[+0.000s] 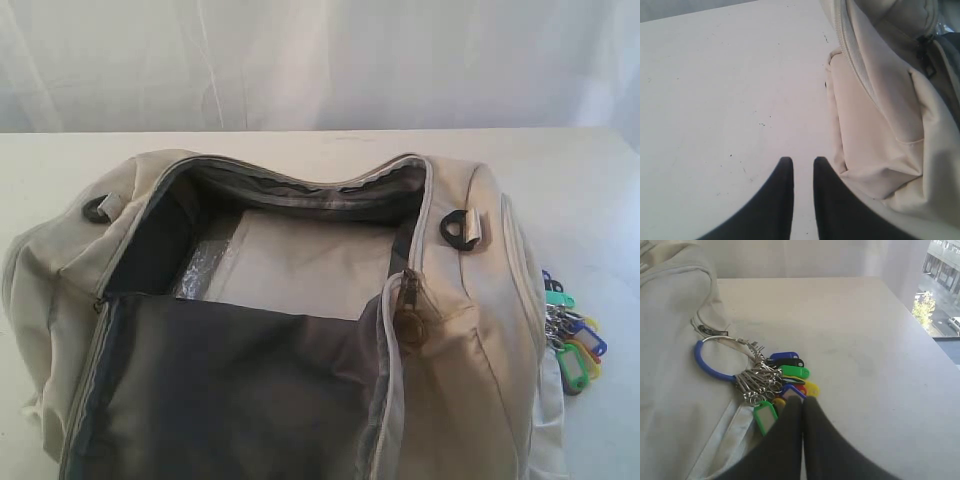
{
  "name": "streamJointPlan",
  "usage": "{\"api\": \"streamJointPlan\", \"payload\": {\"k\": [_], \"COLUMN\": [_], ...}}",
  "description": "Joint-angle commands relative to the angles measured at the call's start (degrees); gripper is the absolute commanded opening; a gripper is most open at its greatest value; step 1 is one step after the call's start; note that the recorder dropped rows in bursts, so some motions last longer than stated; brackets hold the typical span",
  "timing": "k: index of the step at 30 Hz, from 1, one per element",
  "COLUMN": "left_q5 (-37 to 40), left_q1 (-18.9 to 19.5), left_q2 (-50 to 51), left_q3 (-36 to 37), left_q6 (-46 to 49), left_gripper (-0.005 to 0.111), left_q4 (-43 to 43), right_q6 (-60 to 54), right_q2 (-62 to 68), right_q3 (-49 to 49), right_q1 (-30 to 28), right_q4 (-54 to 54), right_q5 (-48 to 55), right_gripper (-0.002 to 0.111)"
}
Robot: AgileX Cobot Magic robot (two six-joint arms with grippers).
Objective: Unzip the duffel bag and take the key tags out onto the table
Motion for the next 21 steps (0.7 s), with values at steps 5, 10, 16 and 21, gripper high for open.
{"api": "streamJointPlan", "payload": {"k": [5,10,16,21], "left_q5": [-0.1,-0.1,0.0,0.1], "left_q1": [0.2,0.2,0.2,0.2], "left_q2": [-0.2,-0.2,-0.2,-0.2], "left_q3": [0.2,0.2,0.2,0.2], "left_q6": [-0.4,-0.4,-0.4,-0.4], "left_gripper": [0.021,0.021,0.021,0.021], "left_q4": [0.0,0.0,0.4,0.5], "right_q6": [0.3,0.0,0.0,0.0], "right_q2": [-0.3,-0.3,-0.3,-0.3], "right_q3": [0.3,0.3,0.3,0.3], "right_q1": [-0.2,1.7,2.6,2.6], "right_q4": [-0.1,-0.1,-0.1,-0.1], "right_q5": [0.0,-0.1,-0.1,-0.1], "right_gripper": [0.0,0.0,0.0,0.0]}}
